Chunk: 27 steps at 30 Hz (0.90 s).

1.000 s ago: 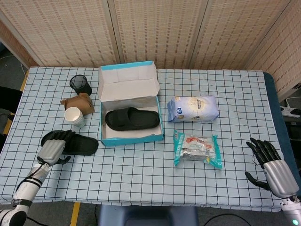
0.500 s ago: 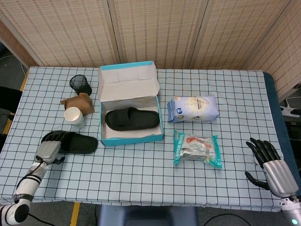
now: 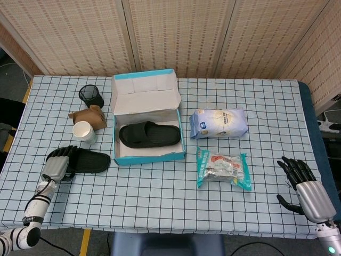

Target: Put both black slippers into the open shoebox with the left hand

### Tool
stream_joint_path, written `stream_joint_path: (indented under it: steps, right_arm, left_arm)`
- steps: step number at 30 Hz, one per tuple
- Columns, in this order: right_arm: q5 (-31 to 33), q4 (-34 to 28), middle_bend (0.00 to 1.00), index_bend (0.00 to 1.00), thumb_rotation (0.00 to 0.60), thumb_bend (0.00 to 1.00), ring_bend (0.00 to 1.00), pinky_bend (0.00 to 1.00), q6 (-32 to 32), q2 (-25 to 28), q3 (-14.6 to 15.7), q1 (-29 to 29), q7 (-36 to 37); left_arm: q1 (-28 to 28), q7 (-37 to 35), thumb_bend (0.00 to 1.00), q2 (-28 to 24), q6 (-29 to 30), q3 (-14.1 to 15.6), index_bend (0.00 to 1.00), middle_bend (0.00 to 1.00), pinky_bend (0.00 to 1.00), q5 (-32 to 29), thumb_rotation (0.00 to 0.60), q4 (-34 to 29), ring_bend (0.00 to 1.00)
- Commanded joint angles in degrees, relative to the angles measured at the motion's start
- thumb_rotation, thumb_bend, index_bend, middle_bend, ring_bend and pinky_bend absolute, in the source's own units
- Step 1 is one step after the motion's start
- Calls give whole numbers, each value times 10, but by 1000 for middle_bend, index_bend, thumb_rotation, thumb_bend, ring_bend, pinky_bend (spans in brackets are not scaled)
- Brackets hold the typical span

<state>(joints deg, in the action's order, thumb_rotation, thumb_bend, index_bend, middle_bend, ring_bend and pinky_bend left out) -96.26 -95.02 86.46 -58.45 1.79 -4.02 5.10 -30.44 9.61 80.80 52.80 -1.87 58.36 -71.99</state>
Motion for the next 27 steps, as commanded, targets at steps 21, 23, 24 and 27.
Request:
stream_joint_path:
  steps: [21,23,24,27]
  right_arm:
    - [-6,1,0,0,600,176,0,0,0,3,3,0,5]
    - [-6,1,0,0,600,176,0,0,-2,2,4,-1,4]
    - [-6,1,0,0,600,176,0,0,-4,2,4,-1,3]
    - [-7,1,0,0,600,176,0,0,-10,1,6,-4,2]
  left_arm:
    - [29,73,390,-79,81,-26,360,461,467,8,600,-150,436]
    - [34,122,403,-101,125,-34,356,461,473,-1,600,-208,437]
    - [35,136,408,-110,138,-39,354,461,476,-5,600,-235,438]
    - [30,169,410,-146,161,-55,352,461,479,-12,600,-317,439]
